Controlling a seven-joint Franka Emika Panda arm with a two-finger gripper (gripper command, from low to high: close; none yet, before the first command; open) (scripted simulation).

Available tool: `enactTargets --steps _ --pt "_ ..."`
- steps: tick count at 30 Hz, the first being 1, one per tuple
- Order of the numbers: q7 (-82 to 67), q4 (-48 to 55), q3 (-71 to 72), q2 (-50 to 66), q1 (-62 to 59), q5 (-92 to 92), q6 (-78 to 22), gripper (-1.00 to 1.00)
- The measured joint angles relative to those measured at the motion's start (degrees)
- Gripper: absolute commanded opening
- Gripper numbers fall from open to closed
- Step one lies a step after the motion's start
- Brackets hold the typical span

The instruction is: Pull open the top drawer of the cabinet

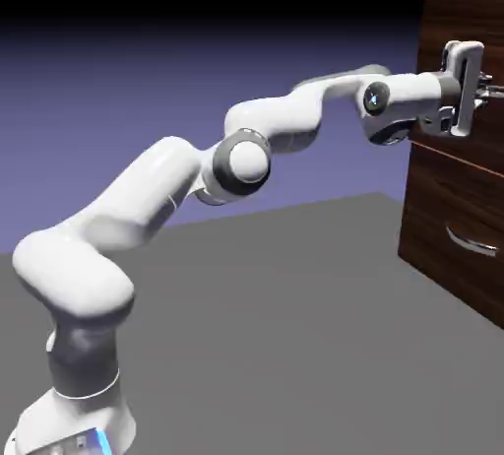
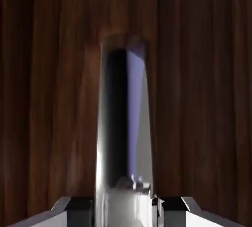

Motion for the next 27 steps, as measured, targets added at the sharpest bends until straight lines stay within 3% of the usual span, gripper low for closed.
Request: enactTargets --steps 13,27 --pt "-32.3 -0.7 7.8 -5.4 -0.8 24.6 2.9 -1.0" --pt "-56.3 -8.5 -10.4 -9.6 9.0 59.5 -2.4 -1.0"
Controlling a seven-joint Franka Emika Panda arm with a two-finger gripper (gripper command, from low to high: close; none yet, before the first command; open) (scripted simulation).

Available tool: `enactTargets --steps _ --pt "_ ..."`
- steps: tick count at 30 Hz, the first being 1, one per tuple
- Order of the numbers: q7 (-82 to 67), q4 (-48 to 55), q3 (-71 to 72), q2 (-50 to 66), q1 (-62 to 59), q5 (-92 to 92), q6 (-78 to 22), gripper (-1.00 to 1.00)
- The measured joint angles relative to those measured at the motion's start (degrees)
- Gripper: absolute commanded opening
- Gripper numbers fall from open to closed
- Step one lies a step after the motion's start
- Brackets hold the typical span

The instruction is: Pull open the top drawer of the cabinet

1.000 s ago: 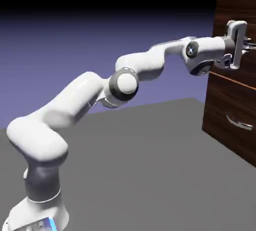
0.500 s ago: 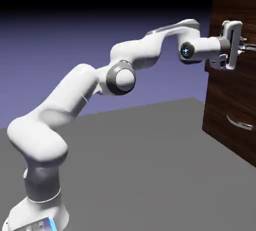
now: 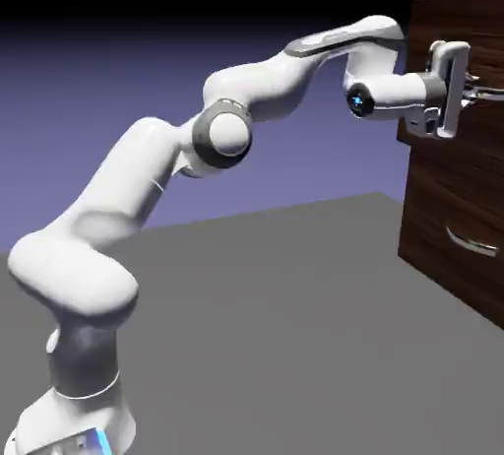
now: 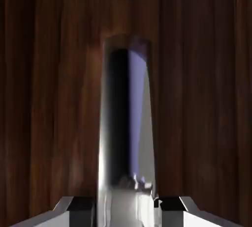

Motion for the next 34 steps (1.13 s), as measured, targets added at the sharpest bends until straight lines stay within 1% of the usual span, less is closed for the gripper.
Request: enactTargets --steps 6,13,21,31,32,34 --pt "-7.8 -11.5 -12.2 -3.8 10.1 12.3 -4.8 -1.0" --pt "-15.8 -26.0 -24.4 -9.0 23.6 20.9 -9.6 -1.0" --pt "-23.0 -40.1 -38.1 -13.9 40.2 26.4 -13.1 -1.0" --pt "-26.5 -53.4 -56.1 -15.5 60.9 28.7 -15.6 -1.0" --pt "-26.5 -54.2 -57.2 -15.4 62.2 28.7 -15.7 1.0" --pt "-26.5 -54.1 -57.1 -15.4 62.2 28.7 -15.6 1.0"
